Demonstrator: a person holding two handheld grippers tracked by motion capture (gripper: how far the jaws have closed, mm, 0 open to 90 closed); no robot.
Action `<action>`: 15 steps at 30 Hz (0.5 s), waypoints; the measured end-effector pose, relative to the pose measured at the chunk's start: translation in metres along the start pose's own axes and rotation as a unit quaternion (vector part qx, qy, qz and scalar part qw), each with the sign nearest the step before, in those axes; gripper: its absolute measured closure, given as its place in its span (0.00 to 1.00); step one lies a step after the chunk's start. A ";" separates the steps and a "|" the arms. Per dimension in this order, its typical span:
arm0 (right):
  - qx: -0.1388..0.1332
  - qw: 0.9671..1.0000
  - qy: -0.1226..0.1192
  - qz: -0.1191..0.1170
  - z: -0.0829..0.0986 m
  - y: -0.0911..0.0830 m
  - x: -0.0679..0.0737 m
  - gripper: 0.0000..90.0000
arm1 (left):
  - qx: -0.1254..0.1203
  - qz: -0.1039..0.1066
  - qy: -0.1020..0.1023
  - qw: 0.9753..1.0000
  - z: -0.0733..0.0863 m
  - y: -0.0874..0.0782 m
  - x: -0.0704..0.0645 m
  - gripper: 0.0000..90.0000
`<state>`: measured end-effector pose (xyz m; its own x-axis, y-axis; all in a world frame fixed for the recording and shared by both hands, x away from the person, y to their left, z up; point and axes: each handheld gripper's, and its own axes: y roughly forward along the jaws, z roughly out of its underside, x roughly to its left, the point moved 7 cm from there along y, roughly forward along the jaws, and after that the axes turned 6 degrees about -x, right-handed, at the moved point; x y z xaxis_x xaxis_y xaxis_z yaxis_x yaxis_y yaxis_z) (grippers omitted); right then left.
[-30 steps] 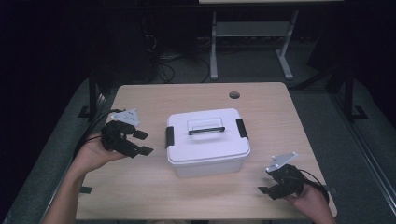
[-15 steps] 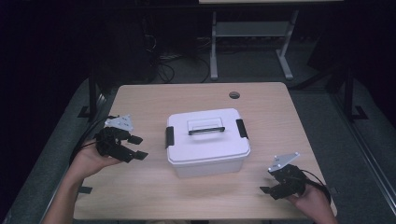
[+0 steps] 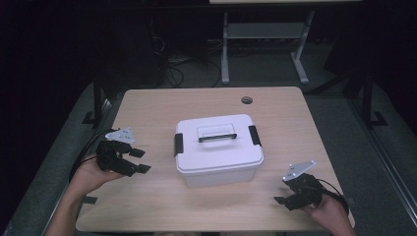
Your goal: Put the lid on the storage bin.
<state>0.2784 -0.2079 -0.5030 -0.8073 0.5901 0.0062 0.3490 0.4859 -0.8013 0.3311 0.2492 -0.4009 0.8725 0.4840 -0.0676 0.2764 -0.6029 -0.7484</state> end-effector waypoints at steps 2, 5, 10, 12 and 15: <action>0.000 1.000 0.002 -0.001 0.000 0.001 0.000 0.33 | -0.001 -0.002 -0.002 1.000 0.003 0.001 0.000 0.41; 0.002 1.000 0.002 -0.002 0.000 0.001 0.000 0.33 | -0.002 -0.003 -0.004 1.000 0.007 0.002 0.000 0.41; 0.003 1.000 0.001 -0.002 0.000 0.002 0.001 0.33 | 0.002 -0.007 -0.005 1.000 0.014 0.005 0.001 0.41; 0.004 1.000 0.003 -0.003 0.001 0.002 0.001 0.33 | -0.001 -0.007 -0.010 1.000 0.017 0.005 0.000 0.41; 0.004 1.000 0.002 -0.004 0.001 0.003 0.001 0.33 | 0.000 -0.007 -0.012 1.000 0.022 0.006 0.001 0.41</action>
<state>0.2779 -0.2063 -0.5056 -0.8076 0.5895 0.0148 0.3390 0.4847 -0.8063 0.3252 0.2596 -0.4200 0.8589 0.5070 -0.0723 0.2886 -0.5957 -0.7496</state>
